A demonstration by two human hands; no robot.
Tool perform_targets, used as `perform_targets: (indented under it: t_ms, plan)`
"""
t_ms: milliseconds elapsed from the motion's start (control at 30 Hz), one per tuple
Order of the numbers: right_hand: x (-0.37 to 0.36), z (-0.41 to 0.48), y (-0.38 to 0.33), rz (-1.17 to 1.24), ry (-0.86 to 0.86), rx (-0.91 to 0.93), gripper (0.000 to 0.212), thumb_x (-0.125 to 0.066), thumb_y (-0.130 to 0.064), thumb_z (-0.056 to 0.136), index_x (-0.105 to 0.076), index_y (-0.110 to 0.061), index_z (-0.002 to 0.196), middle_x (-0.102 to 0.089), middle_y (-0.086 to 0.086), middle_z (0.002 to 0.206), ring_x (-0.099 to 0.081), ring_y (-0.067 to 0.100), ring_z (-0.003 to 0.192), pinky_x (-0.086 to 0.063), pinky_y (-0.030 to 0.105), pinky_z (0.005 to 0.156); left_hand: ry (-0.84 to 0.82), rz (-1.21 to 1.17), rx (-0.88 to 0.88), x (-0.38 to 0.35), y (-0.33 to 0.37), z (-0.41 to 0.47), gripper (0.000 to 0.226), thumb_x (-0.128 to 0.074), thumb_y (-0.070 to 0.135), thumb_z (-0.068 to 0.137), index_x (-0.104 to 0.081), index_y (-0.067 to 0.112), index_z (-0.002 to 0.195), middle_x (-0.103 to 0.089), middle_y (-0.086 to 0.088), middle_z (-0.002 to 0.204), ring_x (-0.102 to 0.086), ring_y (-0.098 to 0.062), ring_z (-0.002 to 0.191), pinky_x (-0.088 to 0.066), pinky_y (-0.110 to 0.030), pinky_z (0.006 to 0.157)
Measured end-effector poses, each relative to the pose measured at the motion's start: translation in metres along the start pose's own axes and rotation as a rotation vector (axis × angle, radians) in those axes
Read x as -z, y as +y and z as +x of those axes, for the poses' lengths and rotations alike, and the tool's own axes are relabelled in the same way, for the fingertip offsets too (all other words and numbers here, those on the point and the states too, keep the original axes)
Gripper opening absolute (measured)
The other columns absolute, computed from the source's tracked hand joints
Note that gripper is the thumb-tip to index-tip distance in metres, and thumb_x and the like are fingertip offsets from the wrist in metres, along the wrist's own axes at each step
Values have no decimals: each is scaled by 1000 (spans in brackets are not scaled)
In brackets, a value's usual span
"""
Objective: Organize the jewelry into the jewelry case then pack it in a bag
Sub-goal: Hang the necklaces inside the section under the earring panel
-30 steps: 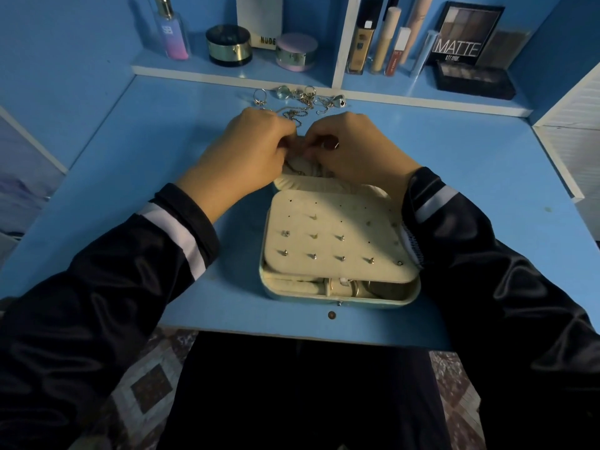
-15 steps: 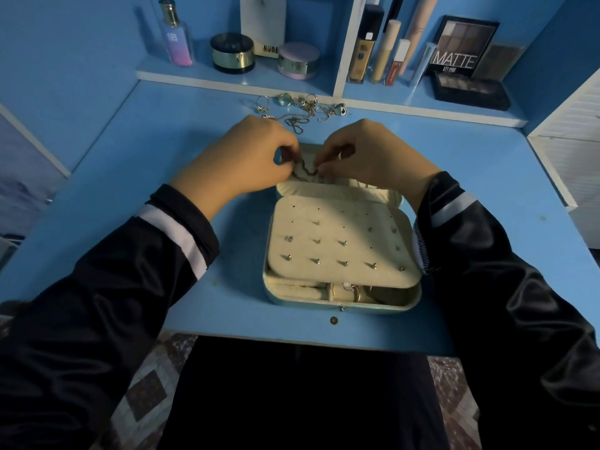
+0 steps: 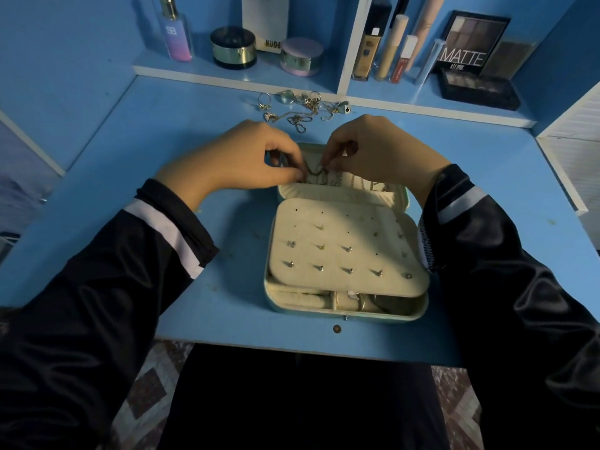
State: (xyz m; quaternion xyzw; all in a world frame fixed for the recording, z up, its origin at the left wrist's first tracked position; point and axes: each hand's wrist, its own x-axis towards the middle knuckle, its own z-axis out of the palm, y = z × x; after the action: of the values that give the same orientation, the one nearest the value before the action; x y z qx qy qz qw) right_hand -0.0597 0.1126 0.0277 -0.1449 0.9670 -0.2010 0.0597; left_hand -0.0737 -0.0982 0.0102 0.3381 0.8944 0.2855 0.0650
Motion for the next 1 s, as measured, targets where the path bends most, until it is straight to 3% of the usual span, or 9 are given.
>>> perform_targets:
  t_ms: [200,300,467,567,700,800,1000]
  plan:
    - [-1,3,1,-30,-37,5,12,-73,-13,82,-72,-24,87,-56,-19,71,-49,-5,64,-32,-2,53,-20,-67,23,-1,-3,-2,22,-73,21,86,-68,42,82,-57,27,63,-48,7,56,-35,-8,55]
    - [-1,3,1,-27,-56,0,12,-71,-13,84,-70,-24,86,-56,-19,72,-49,-4,65,-33,0,54,-39,-88,24,0,-6,-1,17,-72,20,87,-71,37,84,-59,21,62,-48,3,57,-35,-10,55]
    - [-1,4,2,-7,-93,-14,7,-65,-16,89,-67,-23,87,-58,-18,80,-53,2,73,-38,17,63,-46,-111,26,2,-9,-1,12,-72,19,88,-73,31,89,-58,26,61,-48,2,56,-35,-9,55]
    - [0,6,-2,41,-77,18,5,-65,-20,90,-65,-23,86,-58,-12,82,-53,9,77,-41,19,68,-30,-110,24,1,-9,-2,13,-72,19,88,-71,32,86,-57,28,60,-47,3,55,-35,-9,55]
    - [-4,7,-6,120,-27,51,7,-65,-23,90,-66,-18,85,-56,-14,75,-49,3,66,-36,8,59,-19,-110,29,1,-10,-2,6,-71,19,88,-74,24,91,-57,28,61,-46,4,54,-34,-9,55]
    - [-9,6,-7,154,-14,61,9,-67,-22,89,-70,-14,89,-58,-12,75,-49,3,64,-36,8,57,-22,-100,32,2,-10,-3,6,-71,17,87,-74,21,91,-57,30,61,-47,4,56,-33,-9,54]
    - [-6,0,-4,179,-45,66,6,-70,-18,86,-75,-20,90,-62,-18,73,-53,-9,60,-38,3,59,57,-53,-9,0,-11,-5,10,-73,23,83,-71,33,85,-59,35,69,-50,4,65,-32,-7,58]
